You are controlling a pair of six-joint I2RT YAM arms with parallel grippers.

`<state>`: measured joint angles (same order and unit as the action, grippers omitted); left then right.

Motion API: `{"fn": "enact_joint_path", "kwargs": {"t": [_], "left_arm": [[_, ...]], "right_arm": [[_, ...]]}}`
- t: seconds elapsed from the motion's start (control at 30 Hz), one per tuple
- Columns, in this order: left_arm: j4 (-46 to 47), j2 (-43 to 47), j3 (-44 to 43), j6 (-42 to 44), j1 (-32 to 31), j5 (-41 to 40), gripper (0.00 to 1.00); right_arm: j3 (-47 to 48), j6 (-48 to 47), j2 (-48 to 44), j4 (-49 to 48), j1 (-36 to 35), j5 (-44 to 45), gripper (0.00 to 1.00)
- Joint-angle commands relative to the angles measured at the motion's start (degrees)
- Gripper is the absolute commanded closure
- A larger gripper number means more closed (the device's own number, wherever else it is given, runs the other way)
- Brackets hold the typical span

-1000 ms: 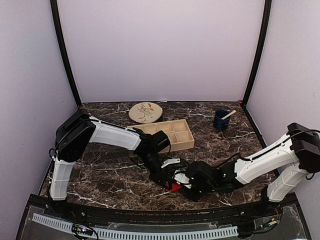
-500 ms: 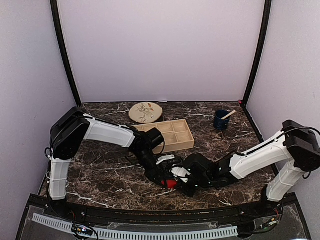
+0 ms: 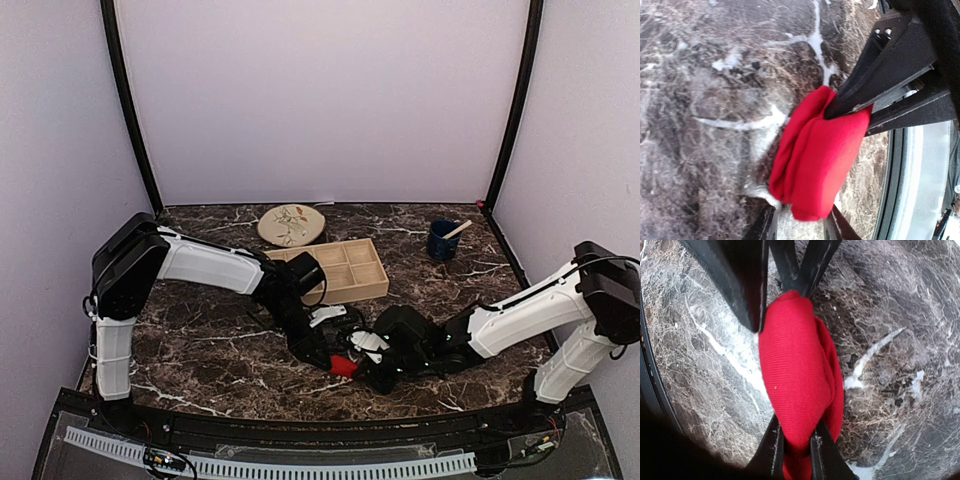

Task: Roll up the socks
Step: Pick up the sock from the center of the board.

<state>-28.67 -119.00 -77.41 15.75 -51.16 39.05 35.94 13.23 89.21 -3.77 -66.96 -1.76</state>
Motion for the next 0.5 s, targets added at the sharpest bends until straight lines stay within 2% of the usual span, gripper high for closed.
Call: {"fn": "enact_joint_path", "kwargs": {"t": [0.0,0.47], "left_arm": [[-1.8,-0.5,2.5,-1.8,0.8,-11.5,0.66],[5.2,9.0,10.1,-9.8,3.0,-16.8,0.63]], "right_arm": [[-1.4,2.2,-1.5,0.0,0.3,-1.2,0.98],[-1.6,6.9,-0.1,-1.1,1.2,-6.3,0.99]]}}
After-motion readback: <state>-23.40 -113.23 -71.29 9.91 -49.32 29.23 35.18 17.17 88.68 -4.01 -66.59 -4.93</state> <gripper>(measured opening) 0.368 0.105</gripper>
